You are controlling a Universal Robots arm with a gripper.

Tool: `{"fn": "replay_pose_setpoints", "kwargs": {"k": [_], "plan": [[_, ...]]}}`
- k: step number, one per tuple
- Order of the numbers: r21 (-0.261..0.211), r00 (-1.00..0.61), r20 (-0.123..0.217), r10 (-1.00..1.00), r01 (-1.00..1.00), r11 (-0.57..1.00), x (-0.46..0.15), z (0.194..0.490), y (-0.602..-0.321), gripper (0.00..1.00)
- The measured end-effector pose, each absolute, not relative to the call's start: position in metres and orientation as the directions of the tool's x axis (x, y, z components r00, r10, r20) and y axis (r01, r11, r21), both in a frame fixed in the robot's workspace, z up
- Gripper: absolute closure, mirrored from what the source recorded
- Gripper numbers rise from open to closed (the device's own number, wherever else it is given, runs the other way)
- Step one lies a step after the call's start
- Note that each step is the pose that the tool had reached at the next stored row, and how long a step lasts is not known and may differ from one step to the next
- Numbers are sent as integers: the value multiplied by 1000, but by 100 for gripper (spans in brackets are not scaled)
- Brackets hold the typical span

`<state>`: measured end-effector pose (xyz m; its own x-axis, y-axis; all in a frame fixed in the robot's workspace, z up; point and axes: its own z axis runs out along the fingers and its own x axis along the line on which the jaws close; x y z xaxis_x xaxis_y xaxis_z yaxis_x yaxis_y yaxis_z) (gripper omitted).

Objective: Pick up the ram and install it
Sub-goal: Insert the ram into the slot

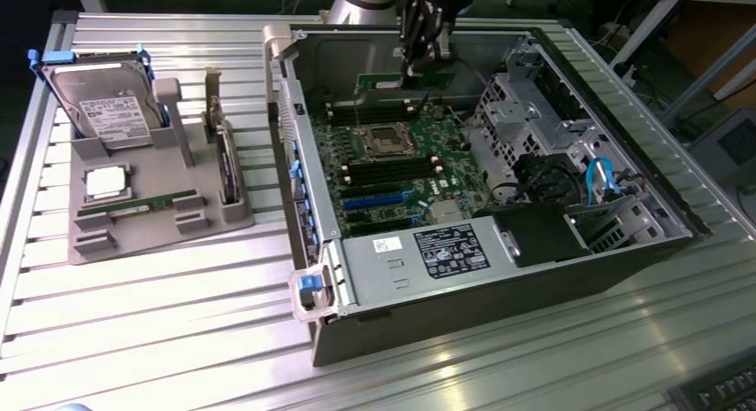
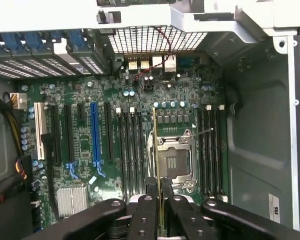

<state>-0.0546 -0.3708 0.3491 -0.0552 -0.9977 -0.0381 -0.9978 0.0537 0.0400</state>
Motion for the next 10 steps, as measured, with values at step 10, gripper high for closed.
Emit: {"fn": "replay_pose_setpoints", "kwargs": {"k": [10], "plan": [[40, -55, -38, -998, -998, 54, -55, 327, -371, 86]]}}
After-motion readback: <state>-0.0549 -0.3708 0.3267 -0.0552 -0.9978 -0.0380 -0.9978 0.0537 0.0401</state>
